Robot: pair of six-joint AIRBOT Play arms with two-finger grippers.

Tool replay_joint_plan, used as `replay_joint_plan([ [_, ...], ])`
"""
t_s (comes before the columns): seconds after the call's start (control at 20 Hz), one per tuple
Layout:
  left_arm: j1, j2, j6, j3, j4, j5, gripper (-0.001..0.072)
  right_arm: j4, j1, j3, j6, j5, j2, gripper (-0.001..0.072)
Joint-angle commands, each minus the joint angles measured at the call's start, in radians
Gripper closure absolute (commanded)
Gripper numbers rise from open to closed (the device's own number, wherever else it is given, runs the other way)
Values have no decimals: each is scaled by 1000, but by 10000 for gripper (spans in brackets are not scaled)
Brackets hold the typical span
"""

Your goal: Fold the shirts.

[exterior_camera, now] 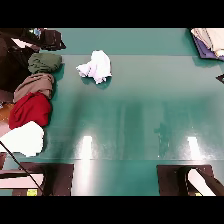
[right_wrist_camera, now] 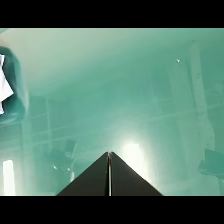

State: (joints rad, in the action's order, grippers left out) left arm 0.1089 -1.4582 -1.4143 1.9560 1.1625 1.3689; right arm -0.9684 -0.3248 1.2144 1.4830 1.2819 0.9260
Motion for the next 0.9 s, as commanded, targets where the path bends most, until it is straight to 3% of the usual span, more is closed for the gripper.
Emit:
replay_joint_plan([
  [0.0, -1, 0, 0, -1, 0, 0, 683, 1, 1, -2, 0, 1, -1, 698],
  [0.7, 0, 0, 1, -3, -25, -11, 682, 0, 1, -3, 0, -13, 0, 698],
  [0.75, -1, 0, 1, -12, -24, -43, 593, 1, 1, -3, 1, -43, 0, 698],
  [0.8, 0, -1, -3, -32, -12, -97, 220, 3, 1, -3, 1, -61, -1, 698],
  [0.85, -1, -3, -29, -64, 9, -157, 59, 16, 1, -3, 2, -55, -1, 698],
])
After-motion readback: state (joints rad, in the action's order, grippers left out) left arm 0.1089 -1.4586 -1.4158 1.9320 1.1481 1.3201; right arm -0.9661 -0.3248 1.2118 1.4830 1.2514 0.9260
